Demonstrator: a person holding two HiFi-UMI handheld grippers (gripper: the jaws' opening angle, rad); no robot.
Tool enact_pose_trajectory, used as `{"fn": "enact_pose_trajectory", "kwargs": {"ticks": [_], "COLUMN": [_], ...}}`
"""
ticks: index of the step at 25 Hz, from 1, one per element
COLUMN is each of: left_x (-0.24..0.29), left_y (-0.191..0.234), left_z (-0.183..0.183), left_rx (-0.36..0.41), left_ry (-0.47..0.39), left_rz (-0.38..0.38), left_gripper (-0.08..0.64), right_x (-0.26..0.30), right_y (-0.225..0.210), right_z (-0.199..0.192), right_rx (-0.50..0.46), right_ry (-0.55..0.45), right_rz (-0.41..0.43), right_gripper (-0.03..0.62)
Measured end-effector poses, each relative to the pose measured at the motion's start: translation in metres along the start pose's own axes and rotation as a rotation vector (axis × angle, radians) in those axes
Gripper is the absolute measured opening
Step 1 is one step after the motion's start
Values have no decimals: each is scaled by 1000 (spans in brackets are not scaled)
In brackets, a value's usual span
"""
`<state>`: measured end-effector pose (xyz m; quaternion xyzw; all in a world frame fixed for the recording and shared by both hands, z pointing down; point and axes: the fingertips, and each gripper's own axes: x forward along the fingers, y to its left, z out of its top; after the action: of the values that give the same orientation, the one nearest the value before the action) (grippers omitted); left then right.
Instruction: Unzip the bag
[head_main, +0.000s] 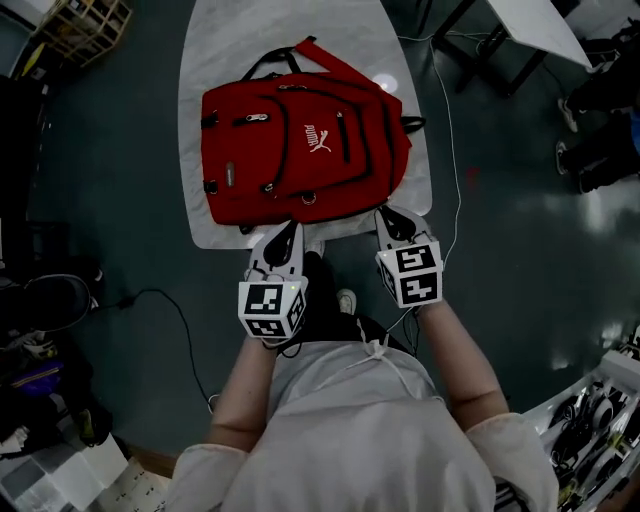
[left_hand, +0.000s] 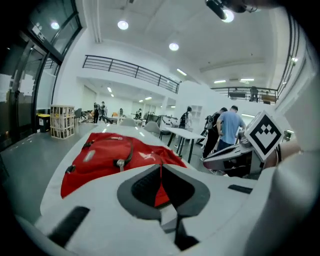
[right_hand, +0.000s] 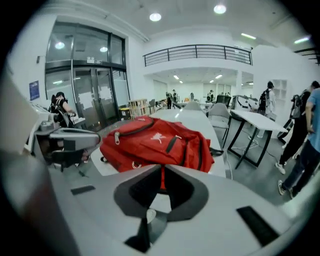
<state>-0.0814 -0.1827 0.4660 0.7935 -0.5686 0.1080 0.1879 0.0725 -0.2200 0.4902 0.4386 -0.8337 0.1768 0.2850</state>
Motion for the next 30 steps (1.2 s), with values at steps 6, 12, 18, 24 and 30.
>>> {"fn": "enact_pose_trajectory", "kwargs": {"ticks": [6,12,18,24,30], "left_x": [-37,-70,-91,-98,-98], "left_y": [-36,-55,-68,-75,-80], "left_z": [74,125,153,162,160], "left_rx": [9,56,95,123,128], "left_ry": [-161,-311,-397,-421,-414], "left_rz": [-51,-58,-68,-91,-104], "left_gripper": [23,23,23,23,23], "right_x": [-50,-93,-120,-132,-134], "right_y": [26,50,59,62,63], "right_z": [61,103,120,127,123], "right_rx": [-10,-38,-59,-62,-46], "right_ry": [-208,-368,-453,-493,-482], "right_rz": [12,35,39,34,35], "right_gripper": [32,29,26,26,26]}}
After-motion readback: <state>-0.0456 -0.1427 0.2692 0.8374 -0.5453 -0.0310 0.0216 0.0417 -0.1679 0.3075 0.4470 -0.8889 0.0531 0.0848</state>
